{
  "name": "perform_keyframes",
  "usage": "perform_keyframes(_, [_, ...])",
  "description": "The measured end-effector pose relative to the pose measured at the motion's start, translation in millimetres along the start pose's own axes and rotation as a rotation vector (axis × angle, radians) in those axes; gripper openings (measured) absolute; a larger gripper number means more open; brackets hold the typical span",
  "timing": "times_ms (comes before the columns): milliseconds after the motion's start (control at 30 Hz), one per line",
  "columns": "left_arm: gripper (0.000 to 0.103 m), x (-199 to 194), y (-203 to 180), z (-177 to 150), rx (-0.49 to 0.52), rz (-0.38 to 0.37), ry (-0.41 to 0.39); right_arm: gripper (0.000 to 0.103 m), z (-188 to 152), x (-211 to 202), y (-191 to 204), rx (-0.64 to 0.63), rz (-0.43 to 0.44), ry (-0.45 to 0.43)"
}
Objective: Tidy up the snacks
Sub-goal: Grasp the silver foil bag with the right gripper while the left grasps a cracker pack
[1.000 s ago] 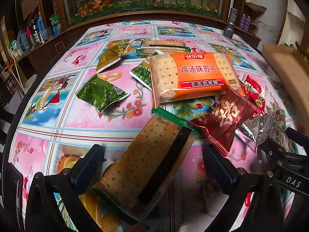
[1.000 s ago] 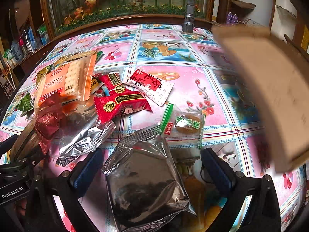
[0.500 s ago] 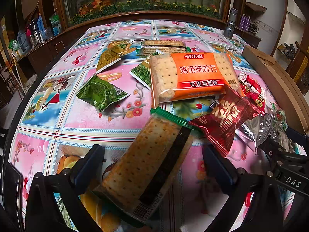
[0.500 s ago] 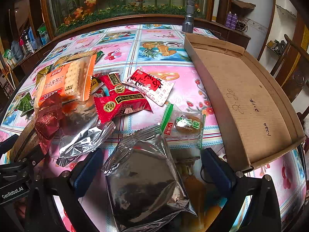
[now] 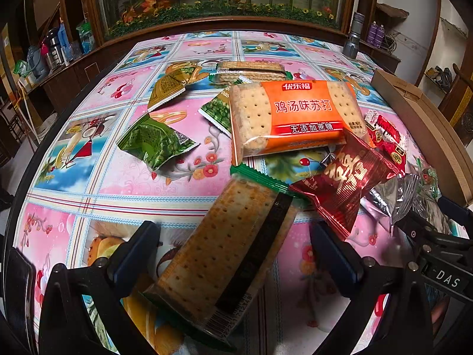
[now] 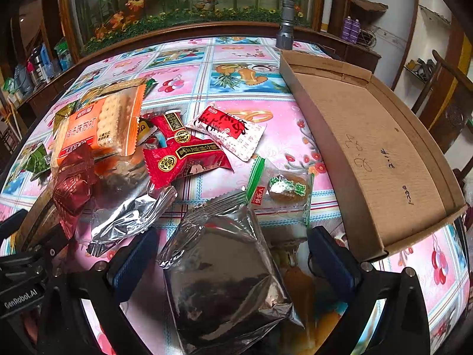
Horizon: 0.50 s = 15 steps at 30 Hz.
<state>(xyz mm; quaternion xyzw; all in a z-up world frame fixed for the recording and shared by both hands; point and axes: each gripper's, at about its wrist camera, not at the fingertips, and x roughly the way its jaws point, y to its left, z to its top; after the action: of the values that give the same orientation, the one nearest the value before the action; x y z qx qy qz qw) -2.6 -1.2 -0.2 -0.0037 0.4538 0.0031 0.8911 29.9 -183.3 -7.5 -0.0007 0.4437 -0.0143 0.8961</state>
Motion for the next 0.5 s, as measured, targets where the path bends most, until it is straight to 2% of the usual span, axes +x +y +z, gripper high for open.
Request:
perform_keyframes(67, [0.103,-2,-2,-3,0.023,-0.014,0.001,0.103,-2,-2,2,0.001,-0.003,0.001])
perform_keyframes(200, [0.103,-6,-1,-5,0.05,-0.051,0.016,0.103,1,-2,2,-0.101,0.084,0.051])
perform_keyframes(400, [0.103,-15,19,-8,-0.021,-0.145,0.021,0.102,-11,-18,-2,-0.176,0.251,0.111])
perform_keyframes(500, [0.102,-20,30,-13,-0.025,-0.165,0.02,0.1,-21,-31,-6,-0.2,0.305,0.102])
